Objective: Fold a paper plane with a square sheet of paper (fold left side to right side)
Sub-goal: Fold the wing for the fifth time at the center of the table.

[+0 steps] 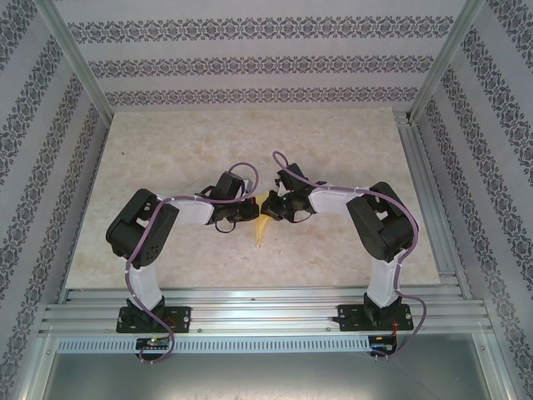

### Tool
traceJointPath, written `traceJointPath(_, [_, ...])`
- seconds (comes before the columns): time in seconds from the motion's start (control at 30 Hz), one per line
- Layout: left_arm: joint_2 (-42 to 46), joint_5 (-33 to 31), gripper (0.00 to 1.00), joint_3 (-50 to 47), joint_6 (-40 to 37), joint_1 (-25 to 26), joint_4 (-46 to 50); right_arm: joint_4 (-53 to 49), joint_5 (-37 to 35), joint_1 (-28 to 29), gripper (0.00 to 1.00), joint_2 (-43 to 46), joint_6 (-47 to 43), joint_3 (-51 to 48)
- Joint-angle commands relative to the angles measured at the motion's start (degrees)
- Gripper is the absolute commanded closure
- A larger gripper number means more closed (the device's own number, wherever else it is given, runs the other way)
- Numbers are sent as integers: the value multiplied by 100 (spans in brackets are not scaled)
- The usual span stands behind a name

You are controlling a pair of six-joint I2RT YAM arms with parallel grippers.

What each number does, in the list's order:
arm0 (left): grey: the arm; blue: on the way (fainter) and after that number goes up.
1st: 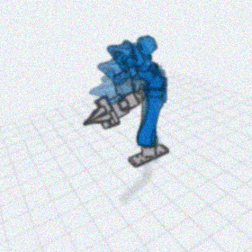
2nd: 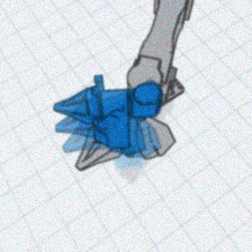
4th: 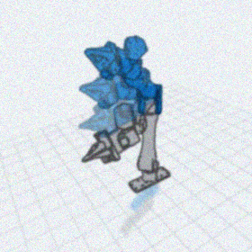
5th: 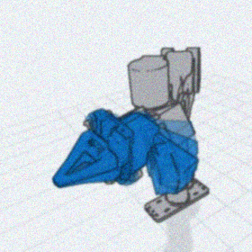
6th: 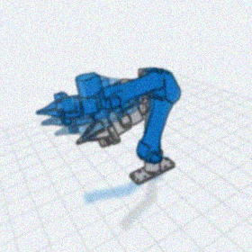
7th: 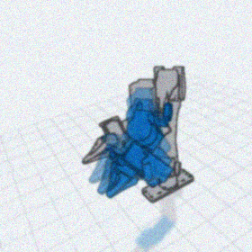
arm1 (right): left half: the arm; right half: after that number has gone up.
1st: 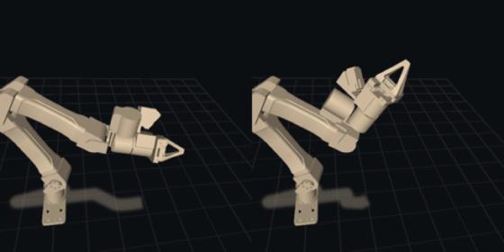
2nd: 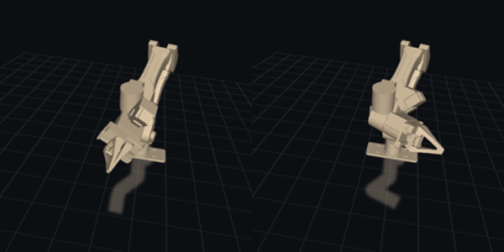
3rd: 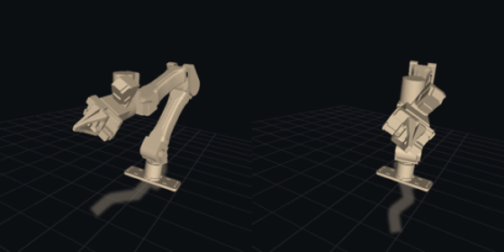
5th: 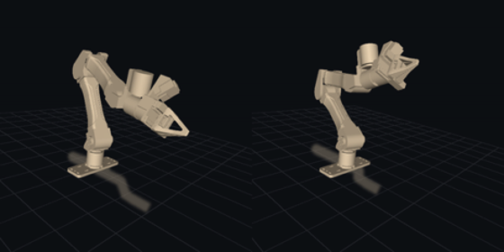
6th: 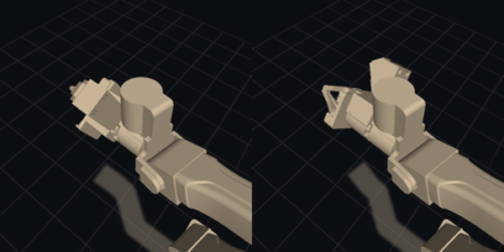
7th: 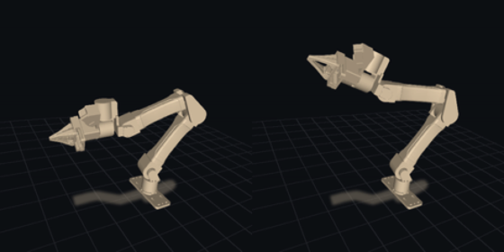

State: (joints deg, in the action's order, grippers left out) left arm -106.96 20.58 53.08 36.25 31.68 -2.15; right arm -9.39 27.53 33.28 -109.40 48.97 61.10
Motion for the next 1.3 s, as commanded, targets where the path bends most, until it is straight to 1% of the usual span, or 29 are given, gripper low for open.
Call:
traceJointPath(0.0, [-285, -252, 100, -96, -127, 93, 424, 30, -81, 60, 94, -131, -85, -83])
traceJointPath(0.17, [-290, -288, 100, -120, -112, 97, 417, 111, -68, 82, 94, -217, -48, -117])
traceJointPath(0.3, [-308, -329, 100, -151, -25, 99, 349, 372, 23, 90, 94, -273, 77, -138])
traceJointPath(0.53, [-318, -372, 100, -157, 13, 95, 347, 343, -4, 103, 94, -394, 70, -159])
traceJointPath(0.7, [-181, -270, 99, -201, 60, 93, 235, 358, -41, 105, 94, -519, 37, -318])
traceJointPath(0.8, [115, -303, 94, -195, 27, 64, 366, 406, -65, 105, 94, -567, 41, -452])
traceJointPath(1.0, [1119, -480, 73, -261, -129, -70, 953, 491, -37, 87, 94, -600, 35, -602])
traceJointPath(1.03, [1324, -541, 68, -278, -174, -73, 1095, 478, -42, 82, 94, -600, 27, -593])
traceJointPath(1.07, [1515, -590, 67, -324, -187, -83, 1198, 462, -38, 81, 94, -594, 17, -586])
traceJointPath(1.13, [1935, -573, 67, -498, -189, -89, 1273, 447, -52, 82, 94, -580, 7, -571])
traceJointPath(1.17, [2123, -427, 69, -607, -160, -85, 1203, 431, -47, 81, 94, -567, 6, -559])
traceJointPath(1.27, [2466, 423, 77, -944, 24, -20, 599, 415, -46, 76, 94, -564, -13, -541])
